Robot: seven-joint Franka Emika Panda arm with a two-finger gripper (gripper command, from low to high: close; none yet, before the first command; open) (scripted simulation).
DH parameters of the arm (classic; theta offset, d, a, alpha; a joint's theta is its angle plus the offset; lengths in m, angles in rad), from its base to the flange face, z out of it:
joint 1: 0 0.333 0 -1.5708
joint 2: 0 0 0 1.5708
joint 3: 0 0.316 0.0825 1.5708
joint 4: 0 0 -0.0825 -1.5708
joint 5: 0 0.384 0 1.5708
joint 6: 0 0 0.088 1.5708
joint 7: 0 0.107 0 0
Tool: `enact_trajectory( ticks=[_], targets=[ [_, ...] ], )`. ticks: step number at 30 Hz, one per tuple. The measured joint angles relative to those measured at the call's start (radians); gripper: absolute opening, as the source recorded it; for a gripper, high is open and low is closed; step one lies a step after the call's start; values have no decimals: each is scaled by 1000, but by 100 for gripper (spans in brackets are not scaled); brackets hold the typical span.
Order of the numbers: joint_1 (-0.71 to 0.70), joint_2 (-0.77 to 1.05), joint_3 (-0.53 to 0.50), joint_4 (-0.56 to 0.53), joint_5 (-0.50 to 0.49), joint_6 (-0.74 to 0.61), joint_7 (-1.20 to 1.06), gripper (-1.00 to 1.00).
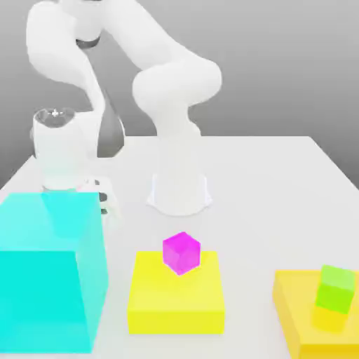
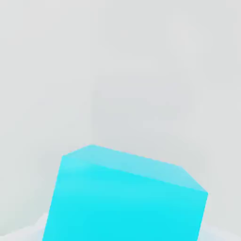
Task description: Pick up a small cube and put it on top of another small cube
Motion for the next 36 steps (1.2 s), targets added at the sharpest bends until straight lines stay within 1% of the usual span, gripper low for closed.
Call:
enact_trajectory(
  ticks=[2, 7, 9, 11, 15, 18, 24, 30, 33, 36],
  targets=[
    [-70, 9, 58, 37, 32, -18, 48, -100],
    [-216, 40, 191, 182, 75, -48, 254, -100],
    [-195, 55, 247, 223, 111, -67, 337, -100],
    [-141, 73, 297, 257, 157, -87, 417, -100],
    [3, 124, 380, 321, 250, -111, 587, -100],
    [132, 177, 423, 367, 319, -113, 719, -100],
    [443, 292, 442, 427, 463, -88, 949, -100],
    [770, 406, 385, 448, 615, -36, 1127, -100],
    [957, 459, 327, 448, 695, -3, 1208, -100],
    [1177, 499, 241, 448, 765, 31, 1301, -100]
  ],
)
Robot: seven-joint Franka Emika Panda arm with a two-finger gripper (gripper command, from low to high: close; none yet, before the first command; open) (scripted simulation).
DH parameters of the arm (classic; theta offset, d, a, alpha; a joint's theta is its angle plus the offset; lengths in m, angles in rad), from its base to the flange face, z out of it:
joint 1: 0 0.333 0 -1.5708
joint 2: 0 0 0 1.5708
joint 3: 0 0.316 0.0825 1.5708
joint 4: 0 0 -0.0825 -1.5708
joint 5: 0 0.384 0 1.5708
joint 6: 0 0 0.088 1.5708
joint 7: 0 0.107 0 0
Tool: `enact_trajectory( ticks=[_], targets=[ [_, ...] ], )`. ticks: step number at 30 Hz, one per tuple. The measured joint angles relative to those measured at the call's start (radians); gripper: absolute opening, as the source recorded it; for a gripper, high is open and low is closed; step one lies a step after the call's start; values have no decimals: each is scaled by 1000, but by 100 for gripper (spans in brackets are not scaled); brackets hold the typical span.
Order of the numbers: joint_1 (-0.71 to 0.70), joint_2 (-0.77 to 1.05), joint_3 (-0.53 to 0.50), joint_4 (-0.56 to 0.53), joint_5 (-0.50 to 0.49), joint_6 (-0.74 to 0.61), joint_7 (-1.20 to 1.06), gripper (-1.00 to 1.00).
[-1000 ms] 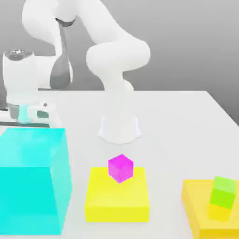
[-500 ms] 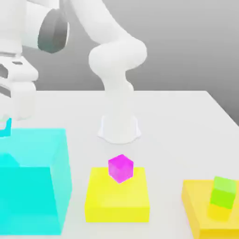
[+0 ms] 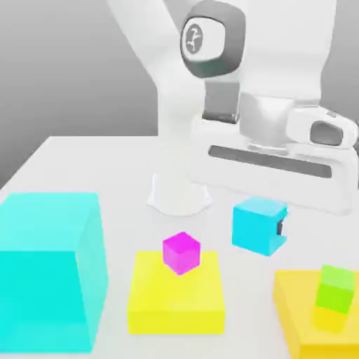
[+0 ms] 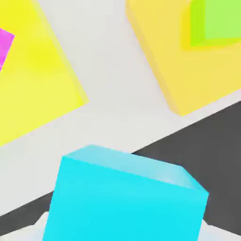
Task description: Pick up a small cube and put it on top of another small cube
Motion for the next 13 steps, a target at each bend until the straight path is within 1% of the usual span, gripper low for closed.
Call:
enact_trajectory(
  ticks=[1, 2, 3, 5, 9, 10, 13],
  targets=[
    [83, 9, -36, 0, 19, 11, 36, -100],
    [170, 51, -80, -4, 78, 41, 46, -100],
    [256, 12, -116, 0, 46, 31, 118, -100],
    [331, 0, -189, -13, 48, 50, 164, -100],
    [495, -50, -380, -26, -44, 127, 237, -100],
    [524, -64, -418, -28, -71, 142, 254, 100],
    [524, -64, -418, -28, -71, 142, 254, 100]
  ],
)
